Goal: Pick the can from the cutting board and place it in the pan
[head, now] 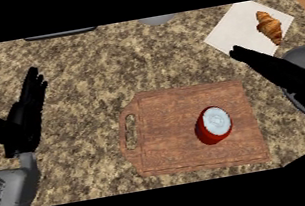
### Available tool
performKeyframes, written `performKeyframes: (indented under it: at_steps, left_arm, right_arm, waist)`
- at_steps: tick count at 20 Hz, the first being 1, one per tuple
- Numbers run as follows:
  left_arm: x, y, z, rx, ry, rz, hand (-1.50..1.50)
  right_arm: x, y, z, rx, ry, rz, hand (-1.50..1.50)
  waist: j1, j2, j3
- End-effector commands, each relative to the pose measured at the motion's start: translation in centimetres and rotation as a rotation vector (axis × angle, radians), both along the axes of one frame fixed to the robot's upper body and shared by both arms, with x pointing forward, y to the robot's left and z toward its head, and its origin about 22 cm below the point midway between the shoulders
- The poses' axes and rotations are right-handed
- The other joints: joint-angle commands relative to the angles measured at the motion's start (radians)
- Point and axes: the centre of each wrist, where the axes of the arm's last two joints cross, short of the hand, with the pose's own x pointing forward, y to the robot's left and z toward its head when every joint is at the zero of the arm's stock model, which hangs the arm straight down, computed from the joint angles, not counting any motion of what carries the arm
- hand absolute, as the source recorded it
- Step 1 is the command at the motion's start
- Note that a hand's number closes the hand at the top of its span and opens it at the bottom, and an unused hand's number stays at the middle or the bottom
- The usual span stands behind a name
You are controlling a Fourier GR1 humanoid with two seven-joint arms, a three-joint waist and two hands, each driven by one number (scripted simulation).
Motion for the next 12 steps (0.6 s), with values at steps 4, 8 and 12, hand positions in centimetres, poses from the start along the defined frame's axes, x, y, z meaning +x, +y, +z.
performKeyframes:
  at_steps: [4,8,12]
  left_arm:
    - [0.5,-0.9,1.3,0.000,-0.003,0.004,0.00]
    - [-1.2,1.2,-0.8,-0.002,-0.004,0.006,0.00]
    - [-1.2,0.7,0.4,0.003,0.004,0.001,0.00]
  right_arm:
    - [0.3,1.5,-1.1,-0.046,0.051,-0.069,-1.50]
    - [2.3,2.0,-1.4,-0.072,0.057,-0.140,-1.50]
    - [3.5,3.1,-6.0,-0.112,0.119,-0.109,-1.50]
  waist:
    - [-0.006,-0.001,0.001]
    - [0.000,0.000,0.000]
    - [0.002,0.001,0.001]
